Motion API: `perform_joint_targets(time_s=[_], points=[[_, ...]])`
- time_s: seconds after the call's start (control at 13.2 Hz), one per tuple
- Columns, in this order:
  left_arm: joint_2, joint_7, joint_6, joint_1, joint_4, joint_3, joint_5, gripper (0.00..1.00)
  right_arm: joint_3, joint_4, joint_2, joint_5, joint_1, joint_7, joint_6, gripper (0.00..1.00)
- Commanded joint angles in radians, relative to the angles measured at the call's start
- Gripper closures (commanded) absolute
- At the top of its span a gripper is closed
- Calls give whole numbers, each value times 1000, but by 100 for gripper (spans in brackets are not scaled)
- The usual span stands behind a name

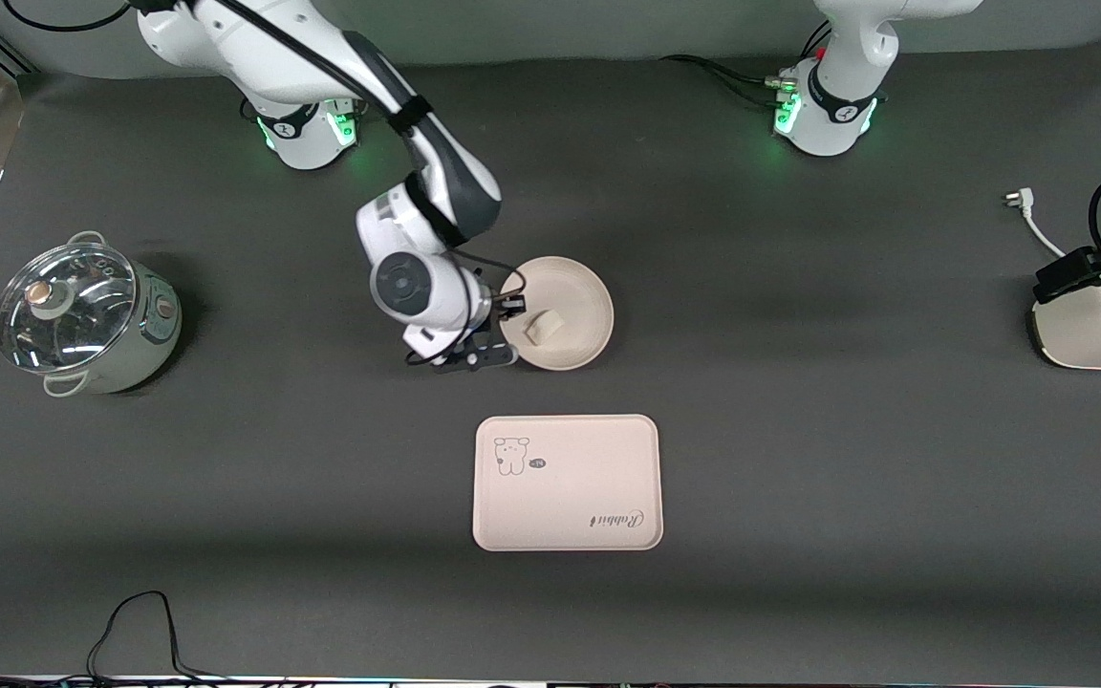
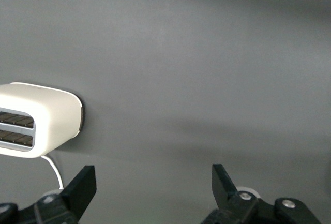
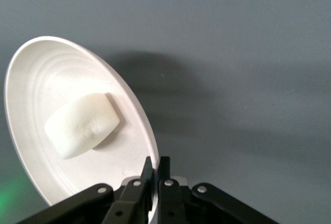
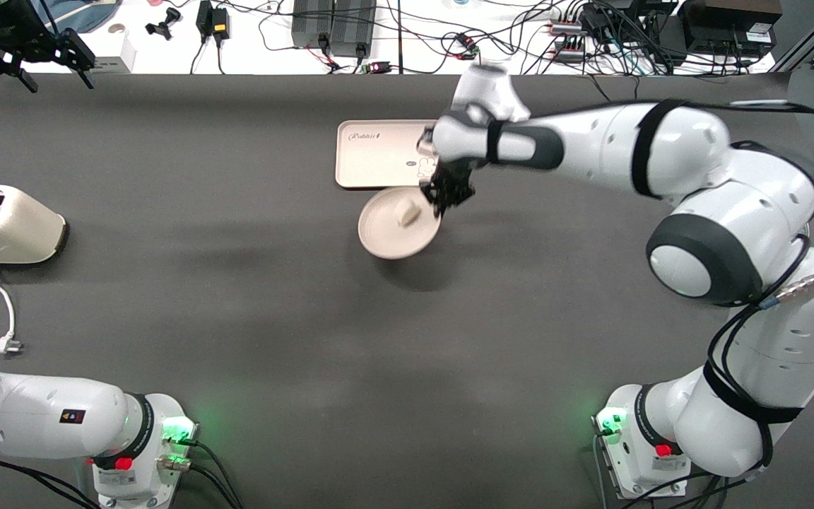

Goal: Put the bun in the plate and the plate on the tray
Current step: 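Grasp the plate rim with the right gripper and lift it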

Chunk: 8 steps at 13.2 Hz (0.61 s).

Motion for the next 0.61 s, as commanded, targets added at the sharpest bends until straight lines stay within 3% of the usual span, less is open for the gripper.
perform_joint_targets(time_s=[0.0,0.08,0.3,0.53], points=[[8,14,-3,-24,31,15,-42,0,4,147,11,80,-61,-4,-66,100],[8,13,2,-25,27,15,-55,0,4,207,25,108,-73,-4,-65,100],[5,11,-6,-21,14,15,-56,0,4,443,184,136,-124,-6,-48,100],[-3,10,-30,-22,7,17,-55,0,5,558,313,136,-143,-9,59,100]])
